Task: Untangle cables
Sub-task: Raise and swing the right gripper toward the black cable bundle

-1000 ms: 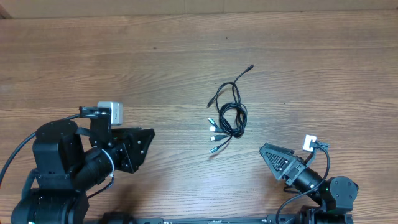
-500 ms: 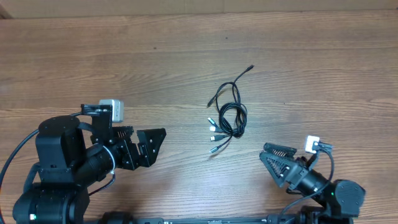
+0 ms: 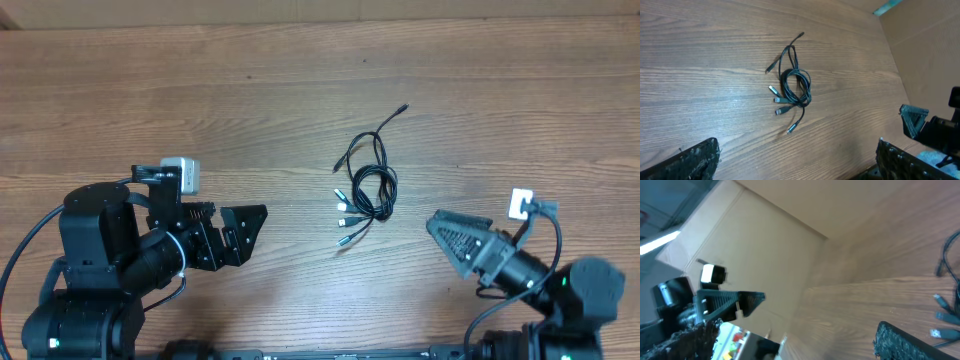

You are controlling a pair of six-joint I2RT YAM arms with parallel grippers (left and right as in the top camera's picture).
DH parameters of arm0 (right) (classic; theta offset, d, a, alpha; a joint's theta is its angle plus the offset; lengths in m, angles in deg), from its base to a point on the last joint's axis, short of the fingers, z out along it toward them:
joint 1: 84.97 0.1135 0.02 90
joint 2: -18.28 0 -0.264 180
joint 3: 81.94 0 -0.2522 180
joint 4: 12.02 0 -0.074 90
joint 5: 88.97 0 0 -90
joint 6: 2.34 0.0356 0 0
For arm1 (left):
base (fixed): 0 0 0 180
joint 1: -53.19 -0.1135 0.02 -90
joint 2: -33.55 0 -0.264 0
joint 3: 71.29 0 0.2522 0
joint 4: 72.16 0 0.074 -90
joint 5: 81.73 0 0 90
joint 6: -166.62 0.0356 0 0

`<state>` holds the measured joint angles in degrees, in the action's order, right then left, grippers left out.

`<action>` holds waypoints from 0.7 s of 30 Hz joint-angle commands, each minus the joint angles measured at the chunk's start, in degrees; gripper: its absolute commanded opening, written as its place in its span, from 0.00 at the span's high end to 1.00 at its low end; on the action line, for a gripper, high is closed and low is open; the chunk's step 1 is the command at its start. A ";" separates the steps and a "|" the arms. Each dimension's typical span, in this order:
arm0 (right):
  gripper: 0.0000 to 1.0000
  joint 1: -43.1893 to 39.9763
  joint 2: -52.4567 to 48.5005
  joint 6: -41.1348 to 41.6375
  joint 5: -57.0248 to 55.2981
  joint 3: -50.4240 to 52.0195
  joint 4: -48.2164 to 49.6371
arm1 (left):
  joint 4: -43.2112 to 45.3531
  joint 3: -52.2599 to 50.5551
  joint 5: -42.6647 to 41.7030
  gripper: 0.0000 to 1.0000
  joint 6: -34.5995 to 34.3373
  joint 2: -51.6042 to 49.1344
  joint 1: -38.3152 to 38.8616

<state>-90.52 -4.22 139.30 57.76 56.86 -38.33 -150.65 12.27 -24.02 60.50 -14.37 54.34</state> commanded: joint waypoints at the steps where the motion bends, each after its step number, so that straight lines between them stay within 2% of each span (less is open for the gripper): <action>1: 0.01 0.07 -5.03 -8.70 -0.24 -5.86 -3.58 | 0.20 0.15 -0.09 0.00 0.68 -0.04 0.37; 5: 0.01 0.07 -8.85 -13.31 -5.57 -11.54 -12.57 | 0.20 0.15 -0.07 0.00 0.70 -0.04 0.37; 13: 0.01 0.07 -10.36 -17.68 -27.39 -21.57 -35.74 | 0.20 0.15 -0.09 0.01 0.68 -0.04 0.37; 21: 0.01 0.07 -13.42 -20.46 -33.40 -23.47 -45.11 | 0.20 0.15 -0.09 0.00 0.68 -0.04 0.37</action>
<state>-90.52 -15.15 120.72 29.71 35.44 -81.35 -150.65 12.27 -24.02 60.50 -14.37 54.34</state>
